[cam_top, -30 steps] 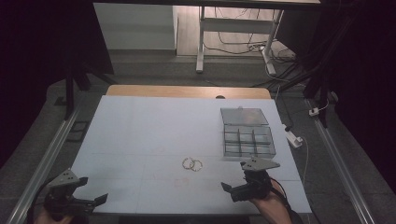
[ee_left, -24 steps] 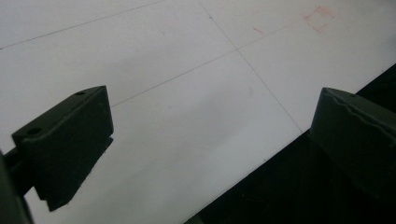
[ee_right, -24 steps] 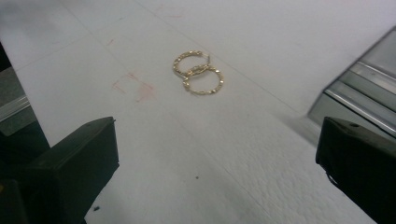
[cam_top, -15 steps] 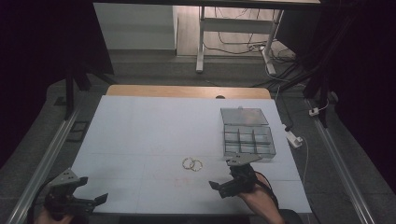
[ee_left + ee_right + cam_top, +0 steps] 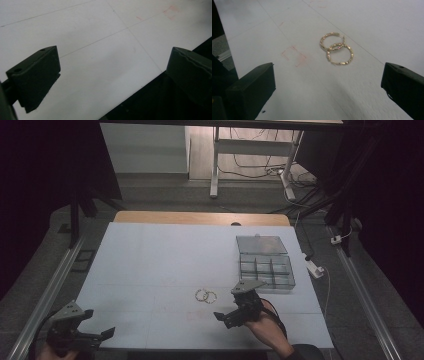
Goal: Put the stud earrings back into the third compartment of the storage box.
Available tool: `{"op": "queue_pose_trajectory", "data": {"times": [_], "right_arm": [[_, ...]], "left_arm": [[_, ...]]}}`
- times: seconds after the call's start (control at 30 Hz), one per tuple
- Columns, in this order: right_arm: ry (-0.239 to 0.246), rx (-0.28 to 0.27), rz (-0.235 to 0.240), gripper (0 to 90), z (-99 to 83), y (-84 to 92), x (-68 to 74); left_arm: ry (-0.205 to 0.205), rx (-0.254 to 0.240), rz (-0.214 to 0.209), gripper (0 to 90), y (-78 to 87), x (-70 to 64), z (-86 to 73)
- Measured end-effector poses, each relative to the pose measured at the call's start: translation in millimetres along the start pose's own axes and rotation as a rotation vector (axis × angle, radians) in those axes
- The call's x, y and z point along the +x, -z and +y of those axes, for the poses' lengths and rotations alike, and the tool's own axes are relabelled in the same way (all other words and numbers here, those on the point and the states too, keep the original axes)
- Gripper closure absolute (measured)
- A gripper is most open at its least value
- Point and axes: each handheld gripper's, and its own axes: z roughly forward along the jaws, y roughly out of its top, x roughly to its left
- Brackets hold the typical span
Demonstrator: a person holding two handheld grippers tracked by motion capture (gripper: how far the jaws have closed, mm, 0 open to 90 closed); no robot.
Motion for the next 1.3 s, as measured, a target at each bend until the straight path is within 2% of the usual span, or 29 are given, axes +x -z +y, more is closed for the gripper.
{"op": "queue_pose_trajectory", "data": {"times": [0.27,0.4,0.7,0.8,1.03,1.3], "right_arm": [[0.021,0.034,0.000,0.0,8.0,-12.8,2.9],[0.014,0.044,0.001,0.0,11.5,-18.5,4.8],[0.032,0.076,0.003,0.0,17.0,-34.7,9.9],[0.022,0.082,0.015,0.0,20.4,-40.4,10.8],[0.060,0.108,0.027,0.0,26.6,-58.8,12.2],[0.104,0.144,0.054,0.0,34.5,-87.7,19.6]], "left_arm": [[-0.005,0.005,-0.004,0.0,-0.5,-0.9,0.0],[-0.018,0.015,0.000,0.0,-1.4,-2.3,0.5],[-0.020,0.015,-0.001,0.0,-1.3,-2.9,0.4],[-0.022,0.016,-0.003,0.0,-1.4,-2.8,0.3],[-0.022,0.016,-0.009,0.0,-1.5,-2.2,0.3],[-0.020,0.017,-0.015,0.0,-1.0,-1.9,-0.2]]}}
